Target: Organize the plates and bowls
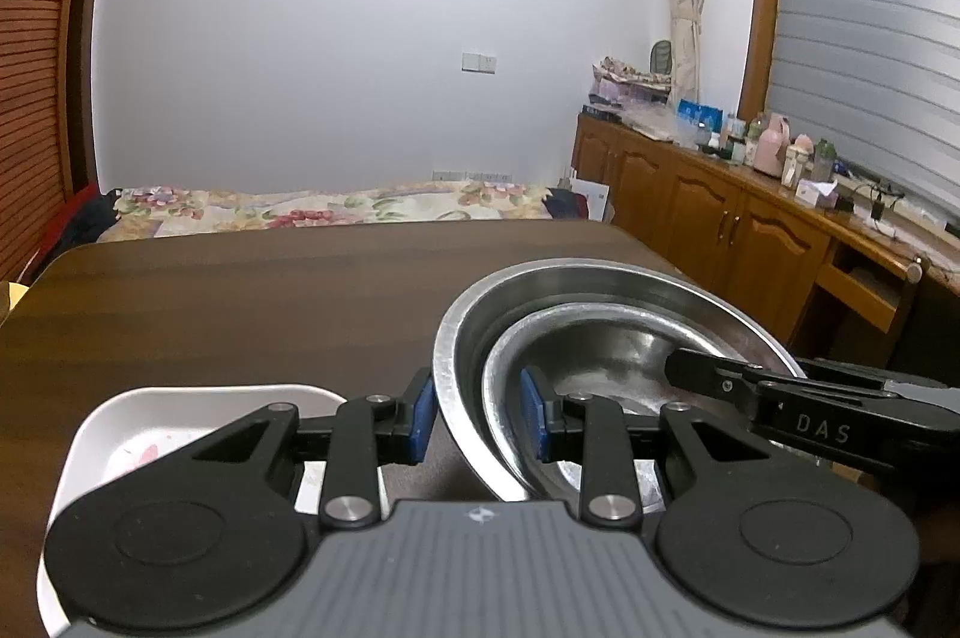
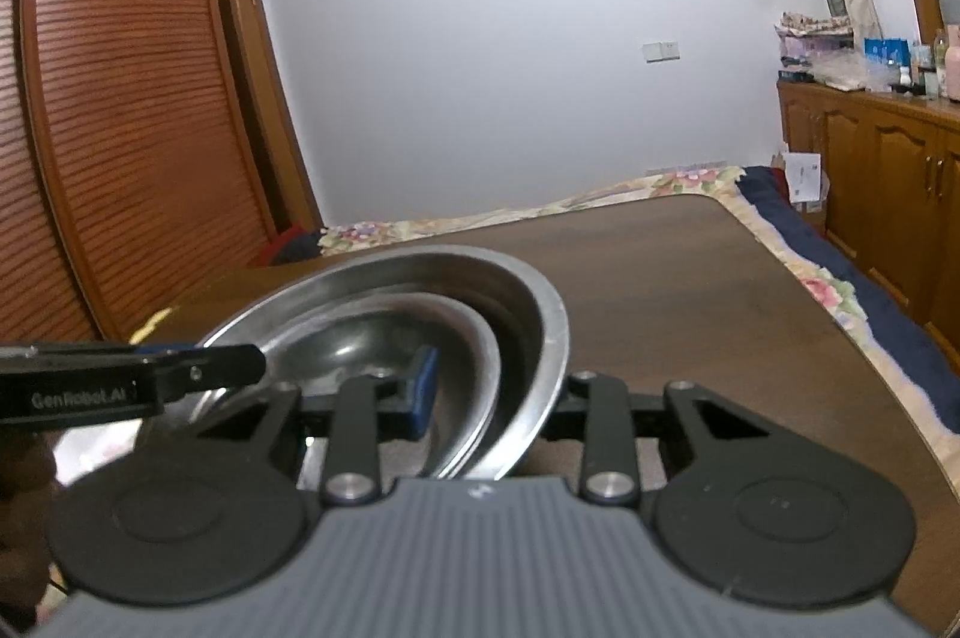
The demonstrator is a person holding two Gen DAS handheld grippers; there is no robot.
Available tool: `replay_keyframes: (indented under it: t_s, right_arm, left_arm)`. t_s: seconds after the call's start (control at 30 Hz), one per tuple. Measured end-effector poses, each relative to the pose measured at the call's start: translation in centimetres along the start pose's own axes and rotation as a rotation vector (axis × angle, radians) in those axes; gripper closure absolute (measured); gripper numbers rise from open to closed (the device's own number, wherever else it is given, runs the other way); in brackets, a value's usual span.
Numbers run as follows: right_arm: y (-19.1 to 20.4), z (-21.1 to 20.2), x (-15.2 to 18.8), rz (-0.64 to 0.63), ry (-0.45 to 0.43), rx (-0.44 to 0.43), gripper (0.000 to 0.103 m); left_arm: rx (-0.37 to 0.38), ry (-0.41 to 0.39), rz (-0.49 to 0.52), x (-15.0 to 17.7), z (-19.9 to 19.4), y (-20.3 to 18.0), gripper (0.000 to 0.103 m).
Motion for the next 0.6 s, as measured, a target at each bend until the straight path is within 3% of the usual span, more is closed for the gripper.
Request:
replay_keyframes:
  t_s: [0.6]
  right_arm:
    - [2.3, 1.3, -0.5, 0.032, 0.027, -0.030, 0.069]
  left_arm:
    - [-0.044, -0.039, -0.048, -2.7, -1.3, 2.7, 0.072]
Point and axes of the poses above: each gripper's, at about its wrist camera, not at the fingertips, and z roughly the way its jaws point, y to its left, x to its underside, the point moved 8 cm from there along z, roughly the way its jaws point, and after that the axes turned 12 degrees about -y, right-handed, at the moved point
